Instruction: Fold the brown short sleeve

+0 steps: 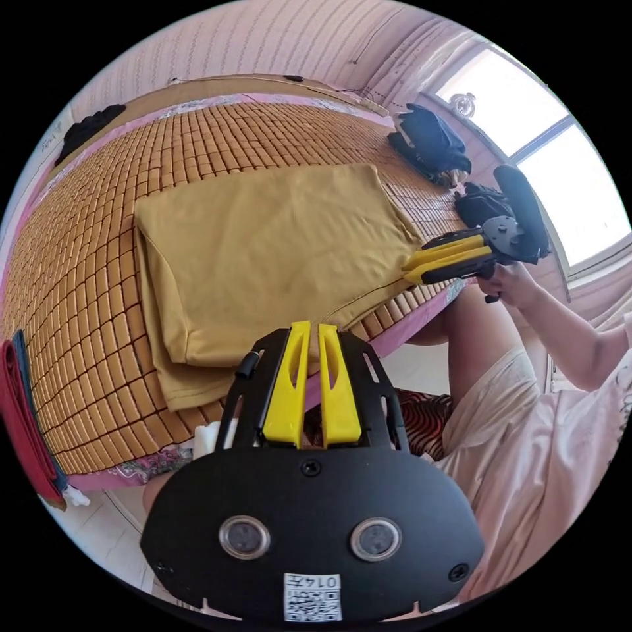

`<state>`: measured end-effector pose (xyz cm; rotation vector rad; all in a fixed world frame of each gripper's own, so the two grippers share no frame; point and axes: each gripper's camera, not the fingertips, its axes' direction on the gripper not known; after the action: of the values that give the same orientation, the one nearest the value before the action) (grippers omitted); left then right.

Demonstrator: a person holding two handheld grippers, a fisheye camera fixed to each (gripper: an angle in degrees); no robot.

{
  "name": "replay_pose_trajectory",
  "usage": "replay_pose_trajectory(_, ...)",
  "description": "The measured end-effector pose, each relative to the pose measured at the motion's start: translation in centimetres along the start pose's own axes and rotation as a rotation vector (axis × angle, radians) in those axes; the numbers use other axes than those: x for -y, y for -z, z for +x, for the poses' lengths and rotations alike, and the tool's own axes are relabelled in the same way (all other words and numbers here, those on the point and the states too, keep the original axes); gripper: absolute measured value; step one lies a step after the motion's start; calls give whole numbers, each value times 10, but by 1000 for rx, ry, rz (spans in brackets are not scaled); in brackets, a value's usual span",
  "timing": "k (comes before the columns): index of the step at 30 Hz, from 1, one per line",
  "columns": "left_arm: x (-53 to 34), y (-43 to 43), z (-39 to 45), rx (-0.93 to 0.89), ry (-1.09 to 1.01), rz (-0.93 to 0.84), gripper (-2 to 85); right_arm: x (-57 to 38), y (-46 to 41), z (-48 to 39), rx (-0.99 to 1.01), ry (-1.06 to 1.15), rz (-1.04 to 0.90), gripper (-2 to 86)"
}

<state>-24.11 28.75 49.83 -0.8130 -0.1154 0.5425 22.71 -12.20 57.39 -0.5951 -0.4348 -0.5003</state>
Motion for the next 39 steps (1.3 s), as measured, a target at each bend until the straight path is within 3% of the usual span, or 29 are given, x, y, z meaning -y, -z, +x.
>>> replay_pose_trajectory(5,-8,-14,11,23,-3,2,-5,14,-1,-14,-41,23,-33,55)
replay_pose_trajectory(9,-11,3,26,13,-56,118,-4,35,34,-8,29,21,39,50)
replay_pose_trajectory(14,14,-18,56,8,-133,146,-6,121,46,-17,-111,111,83,-4)
replay_pose_trajectory(18,28,-42,78,31,-178,141,-9,217,17,-24,-249,138,-36,-9)
replay_pose_trajectory(21,29,-69,81,79,-164,93,-10,256,-10,-20,-235,126,-129,-10)
replay_pose_trajectory(24,23,-80,78,8,-111,108,-10,278,-6,-20,-183,161,-185,-10)
replay_pose_trajectory(36,14,-99,101,9,-153,128,-10,346,-23,-29,-303,217,-347,-10)
replay_pose_trajectory(39,10,-106,107,14,-151,124,-8,353,-27,-26,-333,162,-312,-9)
